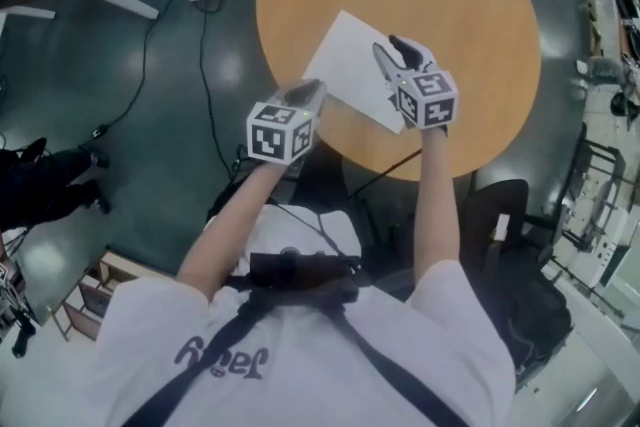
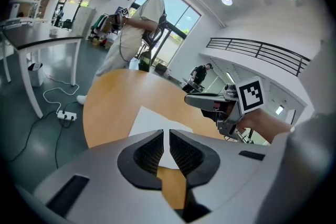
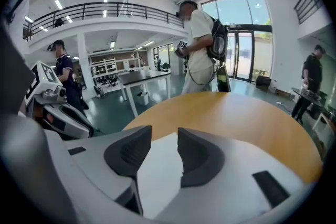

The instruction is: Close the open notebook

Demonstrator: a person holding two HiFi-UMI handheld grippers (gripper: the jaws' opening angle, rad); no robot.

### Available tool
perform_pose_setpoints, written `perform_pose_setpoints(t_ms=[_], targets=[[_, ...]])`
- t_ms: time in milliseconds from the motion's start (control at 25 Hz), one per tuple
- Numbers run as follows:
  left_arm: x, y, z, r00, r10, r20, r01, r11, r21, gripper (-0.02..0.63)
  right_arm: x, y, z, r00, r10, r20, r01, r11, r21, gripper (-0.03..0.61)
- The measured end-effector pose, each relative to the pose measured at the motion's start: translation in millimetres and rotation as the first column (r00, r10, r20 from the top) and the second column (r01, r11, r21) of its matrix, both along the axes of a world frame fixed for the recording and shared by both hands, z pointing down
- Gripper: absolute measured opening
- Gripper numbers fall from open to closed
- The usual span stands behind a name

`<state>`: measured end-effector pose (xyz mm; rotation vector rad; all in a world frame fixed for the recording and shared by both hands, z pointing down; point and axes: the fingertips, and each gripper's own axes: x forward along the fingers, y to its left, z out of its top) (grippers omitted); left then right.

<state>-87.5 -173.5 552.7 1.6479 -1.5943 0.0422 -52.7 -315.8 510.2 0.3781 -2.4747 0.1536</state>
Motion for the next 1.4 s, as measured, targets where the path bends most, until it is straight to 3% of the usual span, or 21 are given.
perform_pose_setpoints(t_ms=[160, 440, 960, 1120, 1200, 1400], targets=[[8, 12, 35, 0.996, -0.055, -0.068, 0.050, 0.996, -0.074, 0.036, -11, 0, 34, 0.983, -0.162, -0.085, 0.158, 0.986, -0.056, 0.189], [26, 27, 60, 0.967, -0.139, -0.215, 0.106, 0.982, -0.157, 0.080, -28, -9, 75, 0.904, -0.346, -0.251, 0.327, 0.938, -0.114, 0.212], [35, 18, 87, 0.899, -0.254, -0.357, 0.176, 0.955, -0.238, 0.107, -31, -39, 123, 0.805, -0.445, -0.392, 0.395, 0.895, -0.205, 0.229], [30, 21, 96, 0.880, -0.314, -0.356, 0.227, 0.937, -0.265, 0.111, -29, -44, 135, 0.768, -0.469, -0.436, 0.418, 0.883, -0.214, 0.229], [24, 19, 101, 0.871, -0.345, -0.351, 0.259, 0.928, -0.268, 0.170, -32, -46, 140, 0.763, -0.477, -0.437, 0.419, 0.879, -0.227, 0.227], [30, 12, 113, 0.840, -0.404, -0.363, 0.305, 0.904, -0.300, 0.176, -23, -47, 151, 0.751, -0.493, -0.440, 0.407, 0.870, -0.280, 0.224]])
